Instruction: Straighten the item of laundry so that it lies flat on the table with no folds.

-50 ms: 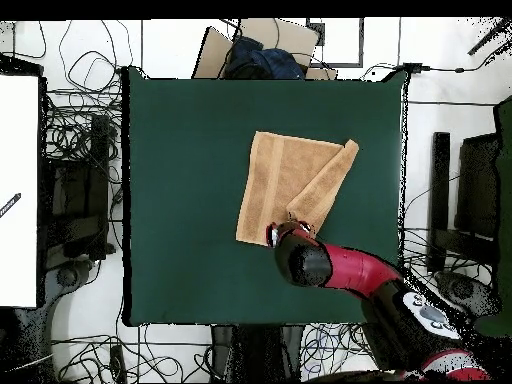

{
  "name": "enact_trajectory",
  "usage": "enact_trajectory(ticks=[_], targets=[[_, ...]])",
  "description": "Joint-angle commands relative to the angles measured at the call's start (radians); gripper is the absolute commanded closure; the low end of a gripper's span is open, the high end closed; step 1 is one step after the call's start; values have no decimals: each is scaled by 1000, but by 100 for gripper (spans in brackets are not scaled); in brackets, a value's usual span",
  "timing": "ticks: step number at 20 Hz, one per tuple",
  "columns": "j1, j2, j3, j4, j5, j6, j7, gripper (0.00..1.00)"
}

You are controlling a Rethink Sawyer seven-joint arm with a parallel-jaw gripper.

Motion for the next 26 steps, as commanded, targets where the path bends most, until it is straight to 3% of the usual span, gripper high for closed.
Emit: enact_trajectory(ticks=[1,11,19,26], targets=[[9,-1,46,-3,43,14,182,0],[7,-1,51,-11,42,15,177,0],[34,-135,38,15,89,148,166,0],[23,-101,52,8,94,137,152,0]])
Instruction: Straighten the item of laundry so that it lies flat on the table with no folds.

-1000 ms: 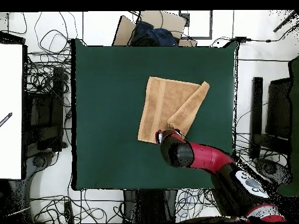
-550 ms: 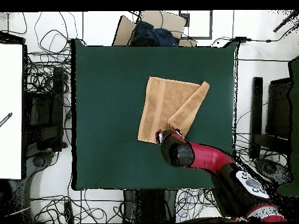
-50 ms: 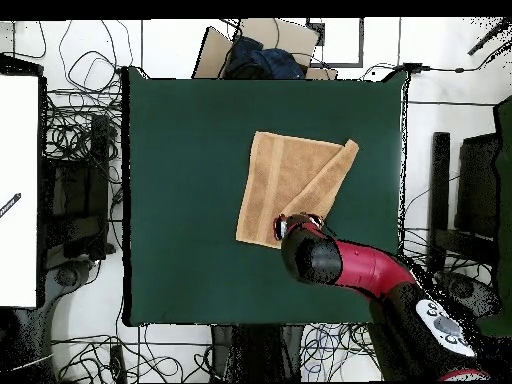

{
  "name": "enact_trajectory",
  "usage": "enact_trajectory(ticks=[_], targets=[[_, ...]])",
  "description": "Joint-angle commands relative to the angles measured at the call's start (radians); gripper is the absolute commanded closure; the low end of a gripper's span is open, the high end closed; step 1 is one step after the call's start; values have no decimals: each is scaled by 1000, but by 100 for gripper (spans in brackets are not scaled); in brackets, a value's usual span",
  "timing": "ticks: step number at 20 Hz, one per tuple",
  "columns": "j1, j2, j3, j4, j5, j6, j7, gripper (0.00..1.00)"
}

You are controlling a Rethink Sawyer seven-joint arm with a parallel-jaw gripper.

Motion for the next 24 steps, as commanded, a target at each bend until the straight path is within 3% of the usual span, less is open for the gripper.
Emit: enact_trajectory(ticks=[1,13,24], targets=[[24,-4,52,6,49,96,151,0],[43,34,34,2,46,59,158,0],[83,135,-28,-67,21,67,137,0]])
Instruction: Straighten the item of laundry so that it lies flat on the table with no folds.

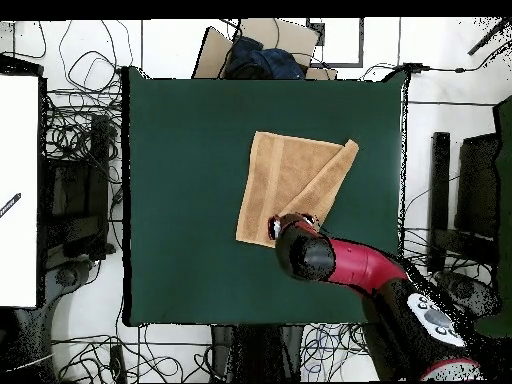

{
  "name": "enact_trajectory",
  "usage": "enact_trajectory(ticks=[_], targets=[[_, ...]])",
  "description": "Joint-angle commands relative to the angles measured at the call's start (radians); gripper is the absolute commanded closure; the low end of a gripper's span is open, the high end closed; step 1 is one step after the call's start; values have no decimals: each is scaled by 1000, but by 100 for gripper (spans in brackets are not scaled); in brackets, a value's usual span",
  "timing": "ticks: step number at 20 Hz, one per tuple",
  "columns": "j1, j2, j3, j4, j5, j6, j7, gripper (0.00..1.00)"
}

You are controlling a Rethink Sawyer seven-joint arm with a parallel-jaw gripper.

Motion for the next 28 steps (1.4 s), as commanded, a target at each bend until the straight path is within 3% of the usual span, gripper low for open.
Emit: enact_trajectory(ticks=[1,11,28], targets=[[56,93,-22,-57,4,68,136,0],[64,147,-37,-120,22,153,108,0],[28,71,10,-144,8,213,79,0]])
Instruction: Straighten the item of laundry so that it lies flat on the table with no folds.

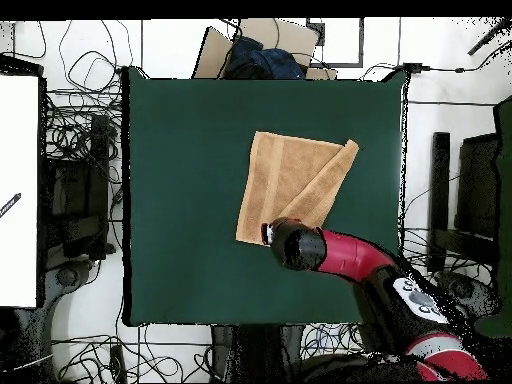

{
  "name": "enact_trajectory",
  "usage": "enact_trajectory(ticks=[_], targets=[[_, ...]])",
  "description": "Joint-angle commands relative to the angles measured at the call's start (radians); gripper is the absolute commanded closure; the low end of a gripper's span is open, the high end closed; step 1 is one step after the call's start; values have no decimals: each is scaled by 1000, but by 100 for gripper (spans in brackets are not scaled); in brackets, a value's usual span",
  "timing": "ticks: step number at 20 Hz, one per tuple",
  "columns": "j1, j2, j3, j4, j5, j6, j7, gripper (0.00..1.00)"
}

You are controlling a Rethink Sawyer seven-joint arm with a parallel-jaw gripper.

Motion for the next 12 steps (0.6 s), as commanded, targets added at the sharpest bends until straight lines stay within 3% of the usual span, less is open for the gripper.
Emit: enact_trajectory(ticks=[1,6,12], targets=[[-11,-23,39,-70,8,80,80,0],[3,-81,33,-57,17,115,86,0],[8,11,27,-89,-3,70,90,0]])
